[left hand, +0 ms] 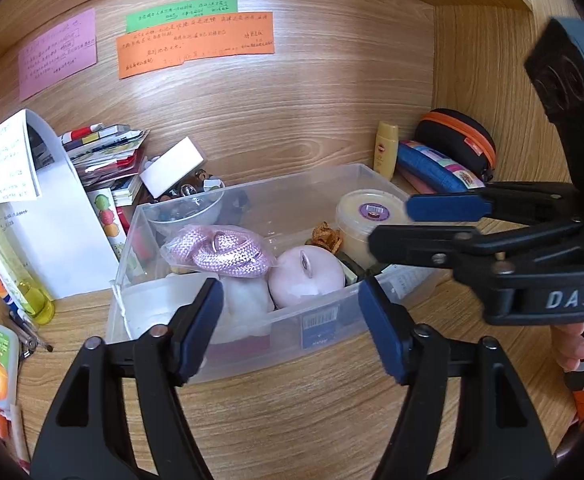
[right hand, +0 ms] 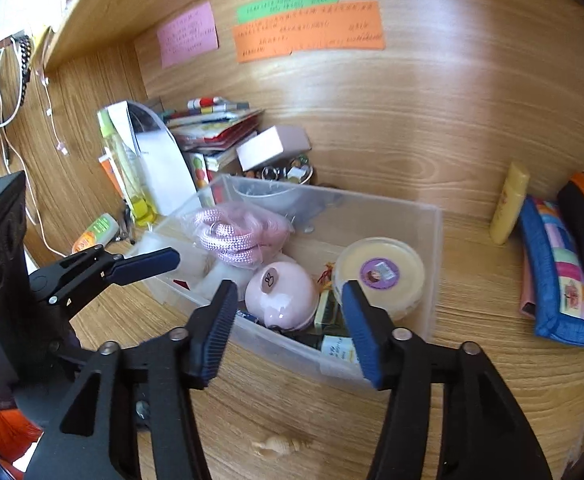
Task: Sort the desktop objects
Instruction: 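Open the right tool to drop the clip in the box while the left tool releases the card, then grasp the light blue tube with the right tool while the left tool moves to the beige seashell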
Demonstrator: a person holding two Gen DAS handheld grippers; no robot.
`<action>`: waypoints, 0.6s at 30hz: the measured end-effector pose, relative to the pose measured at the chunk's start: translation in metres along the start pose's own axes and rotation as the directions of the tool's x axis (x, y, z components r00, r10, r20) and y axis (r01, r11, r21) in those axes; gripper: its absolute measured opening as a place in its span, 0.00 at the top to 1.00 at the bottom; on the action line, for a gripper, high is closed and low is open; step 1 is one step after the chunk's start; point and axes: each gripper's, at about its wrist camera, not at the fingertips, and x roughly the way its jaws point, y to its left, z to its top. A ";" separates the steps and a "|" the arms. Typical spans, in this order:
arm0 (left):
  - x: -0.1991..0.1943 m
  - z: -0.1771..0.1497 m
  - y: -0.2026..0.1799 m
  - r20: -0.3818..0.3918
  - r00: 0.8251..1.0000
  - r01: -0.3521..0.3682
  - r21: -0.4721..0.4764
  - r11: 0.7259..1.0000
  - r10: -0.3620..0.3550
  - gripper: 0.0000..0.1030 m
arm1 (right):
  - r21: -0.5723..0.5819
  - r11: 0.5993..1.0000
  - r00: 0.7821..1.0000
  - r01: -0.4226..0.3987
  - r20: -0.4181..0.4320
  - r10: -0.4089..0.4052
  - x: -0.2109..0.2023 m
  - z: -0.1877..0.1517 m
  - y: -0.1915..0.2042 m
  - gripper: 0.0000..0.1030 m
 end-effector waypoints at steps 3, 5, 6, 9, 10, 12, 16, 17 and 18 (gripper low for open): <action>-0.015 -0.001 0.001 0.037 0.999 -0.019 -0.005 1.000 0.019 0.11 | 0.004 1.000 1.000 0.023 0.011 -0.023 -0.014 -0.007 -0.005 0.41; -0.024 -0.002 0.002 0.050 0.999 -0.023 -0.005 1.000 0.023 0.10 | 0.006 0.999 0.999 0.043 0.005 -0.043 -0.020 -0.014 -0.009 0.40; -0.027 -0.003 0.002 0.049 0.999 -0.023 -0.007 1.000 0.024 0.10 | 0.006 0.998 0.998 0.057 -0.002 -0.057 -0.023 -0.018 -0.011 0.40; -0.033 -0.009 0.005 0.024 1.000 -0.013 -0.023 1.000 0.013 0.08 | 0.012 0.996 0.996 0.088 -0.024 -0.088 -0.031 -0.032 -0.015 0.39; -0.034 -0.013 0.006 0.008 1.000 -0.011 -0.027 1.000 0.011 0.08 | 0.017 0.996 0.995 0.092 -0.030 -0.091 -0.033 -0.037 -0.016 0.39; -0.035 -0.020 0.007 -0.014 1.000 -0.017 -0.027 0.999 0.016 0.08 | 0.028 0.995 0.994 0.100 -0.044 -0.098 -0.039 -0.048 -0.018 0.39; -0.039 -0.035 0.012 -0.058 0.998 -0.037 -0.037 0.999 0.035 0.08 | 0.041 0.995 0.993 0.089 -0.081 -0.085 -0.044 -0.075 -0.012 0.39; -0.041 -0.039 0.014 -0.070 0.997 -0.038 -0.042 0.998 0.035 0.08 | 0.029 0.996 0.993 0.081 -0.092 -0.078 -0.046 -0.080 -0.009 0.39; -0.043 -0.044 0.016 -0.078 0.996 -0.043 -0.046 0.998 0.039 0.08 | 0.002 0.997 0.992 0.071 -0.102 -0.071 -0.048 -0.087 -0.003 0.38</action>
